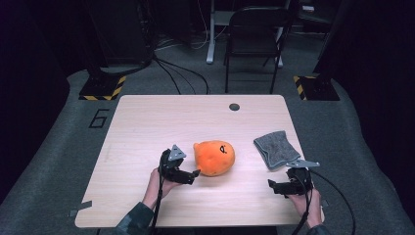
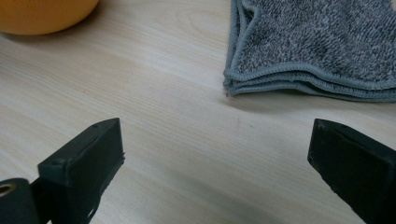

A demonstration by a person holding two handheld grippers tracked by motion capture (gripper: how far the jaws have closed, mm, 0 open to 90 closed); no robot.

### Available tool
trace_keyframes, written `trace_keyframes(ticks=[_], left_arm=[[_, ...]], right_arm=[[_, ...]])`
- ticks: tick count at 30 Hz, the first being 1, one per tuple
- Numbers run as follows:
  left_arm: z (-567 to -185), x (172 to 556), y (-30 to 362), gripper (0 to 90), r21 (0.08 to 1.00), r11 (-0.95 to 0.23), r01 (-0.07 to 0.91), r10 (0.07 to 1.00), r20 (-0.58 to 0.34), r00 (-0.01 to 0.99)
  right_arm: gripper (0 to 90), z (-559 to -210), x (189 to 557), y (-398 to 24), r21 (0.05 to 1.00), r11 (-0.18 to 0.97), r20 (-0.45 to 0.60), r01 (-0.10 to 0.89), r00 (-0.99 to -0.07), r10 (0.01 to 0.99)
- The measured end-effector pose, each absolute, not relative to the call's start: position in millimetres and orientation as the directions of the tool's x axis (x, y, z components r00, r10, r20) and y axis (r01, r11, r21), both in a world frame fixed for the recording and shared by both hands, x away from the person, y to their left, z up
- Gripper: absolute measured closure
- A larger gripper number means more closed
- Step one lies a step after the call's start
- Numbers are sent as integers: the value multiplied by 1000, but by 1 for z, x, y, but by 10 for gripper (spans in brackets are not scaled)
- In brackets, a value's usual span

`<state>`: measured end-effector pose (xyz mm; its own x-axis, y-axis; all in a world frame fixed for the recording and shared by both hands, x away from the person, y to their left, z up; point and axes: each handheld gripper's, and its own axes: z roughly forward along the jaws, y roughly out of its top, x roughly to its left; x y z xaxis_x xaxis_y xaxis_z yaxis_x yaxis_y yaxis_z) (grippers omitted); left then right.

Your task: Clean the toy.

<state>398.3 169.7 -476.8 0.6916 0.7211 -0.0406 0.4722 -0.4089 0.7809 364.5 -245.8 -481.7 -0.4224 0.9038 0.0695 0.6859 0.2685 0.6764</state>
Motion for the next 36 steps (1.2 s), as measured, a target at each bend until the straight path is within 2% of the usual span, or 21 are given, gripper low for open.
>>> trace_keyframes(ticks=[11, 19, 28, 36], left_arm=[[-486, 393, 161, 153, 787, -415, 456, 733, -8, 680], [-490, 391, 146, 211, 797, -433, 421, 708, 11, 706], [-497, 392, 140, 375, 796, -444, 412, 698, 19, 716], [-499, 391, 140, 551, 800, -446, 400, 688, 20, 726]], right_arm=[[32, -471, 391, -242, 704, 269, 48, 657, -422, 905], [34, -465, 427, -253, 712, 202, 62, 672, -347, 936], [52, -484, 470, -252, 675, 174, 55, 717, -283, 957], [144, -507, 486, -248, 605, 149, 56, 782, -229, 972]])
